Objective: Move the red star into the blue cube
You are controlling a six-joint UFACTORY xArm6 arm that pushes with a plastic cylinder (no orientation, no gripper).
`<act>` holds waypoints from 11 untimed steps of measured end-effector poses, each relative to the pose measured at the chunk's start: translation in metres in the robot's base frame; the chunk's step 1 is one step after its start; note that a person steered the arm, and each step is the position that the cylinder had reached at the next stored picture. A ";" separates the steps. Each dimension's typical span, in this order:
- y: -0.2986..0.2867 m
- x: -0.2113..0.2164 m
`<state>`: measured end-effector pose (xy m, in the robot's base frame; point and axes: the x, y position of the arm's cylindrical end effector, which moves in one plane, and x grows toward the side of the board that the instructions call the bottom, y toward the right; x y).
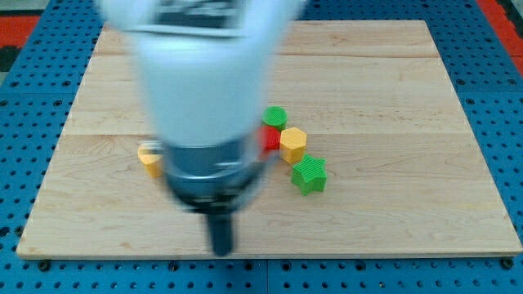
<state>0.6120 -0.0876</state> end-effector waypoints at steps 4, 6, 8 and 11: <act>-0.044 -0.050; 0.047 -0.098; 0.042 -0.144; 0.064 -0.164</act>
